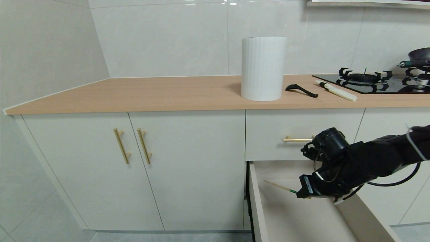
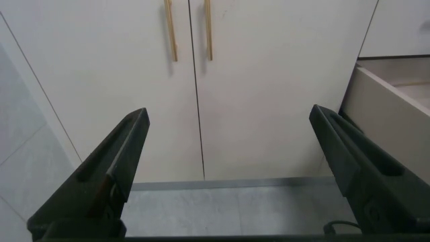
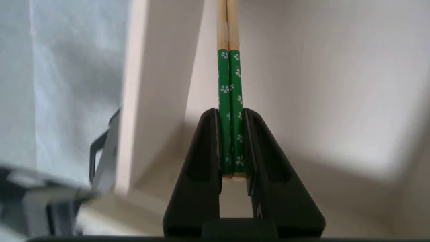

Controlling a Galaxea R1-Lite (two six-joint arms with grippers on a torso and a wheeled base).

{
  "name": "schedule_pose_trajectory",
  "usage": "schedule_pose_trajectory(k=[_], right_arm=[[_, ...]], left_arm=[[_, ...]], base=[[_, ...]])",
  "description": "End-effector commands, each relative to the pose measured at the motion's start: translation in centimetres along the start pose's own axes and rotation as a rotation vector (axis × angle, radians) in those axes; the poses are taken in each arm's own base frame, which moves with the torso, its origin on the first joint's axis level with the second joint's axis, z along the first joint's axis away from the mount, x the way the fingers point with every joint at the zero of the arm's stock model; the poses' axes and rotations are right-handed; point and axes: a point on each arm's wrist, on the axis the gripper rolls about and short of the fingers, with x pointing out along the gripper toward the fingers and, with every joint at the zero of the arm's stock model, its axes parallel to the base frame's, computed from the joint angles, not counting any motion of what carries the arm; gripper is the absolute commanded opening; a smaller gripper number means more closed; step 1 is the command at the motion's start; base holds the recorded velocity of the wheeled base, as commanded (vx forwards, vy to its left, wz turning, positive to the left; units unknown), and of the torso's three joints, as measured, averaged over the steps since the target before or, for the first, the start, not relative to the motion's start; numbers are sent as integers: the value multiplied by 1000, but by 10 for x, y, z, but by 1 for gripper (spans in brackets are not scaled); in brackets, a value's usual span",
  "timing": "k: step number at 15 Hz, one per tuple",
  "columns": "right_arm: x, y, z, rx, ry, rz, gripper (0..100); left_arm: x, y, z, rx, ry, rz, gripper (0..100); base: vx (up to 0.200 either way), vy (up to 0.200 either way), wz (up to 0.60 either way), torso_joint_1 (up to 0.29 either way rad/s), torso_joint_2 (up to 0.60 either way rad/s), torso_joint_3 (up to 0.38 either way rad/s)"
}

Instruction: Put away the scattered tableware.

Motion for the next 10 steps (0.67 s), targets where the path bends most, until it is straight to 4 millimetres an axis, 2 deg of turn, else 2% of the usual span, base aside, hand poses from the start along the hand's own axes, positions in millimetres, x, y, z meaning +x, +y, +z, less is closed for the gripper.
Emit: schedule_pose_trajectory(k=[1, 3, 4, 7, 10], right_arm=[[52, -9, -2, 20, 61, -27, 0], [78, -8, -1, 48, 37, -70, 0], [81, -8, -1, 51, 37, -76, 0], [107, -1, -9, 61, 67, -142, 0], [120, 4, -18, 43, 91, -199, 0]], left_arm=[[0, 0, 0, 0, 1, 0, 100], [0, 0, 0, 0, 1, 0, 100], [0, 0, 0, 0, 1, 0, 100], [0, 0, 0, 0, 1, 0, 100], [0, 0, 0, 0, 1, 0, 100]], base=[[0, 0, 0, 0, 0, 0], [0, 0, 0, 0, 0, 0], [0, 0, 0, 0, 0, 0], [0, 0, 0, 0, 0, 0], [0, 0, 0, 0, 0, 0]])
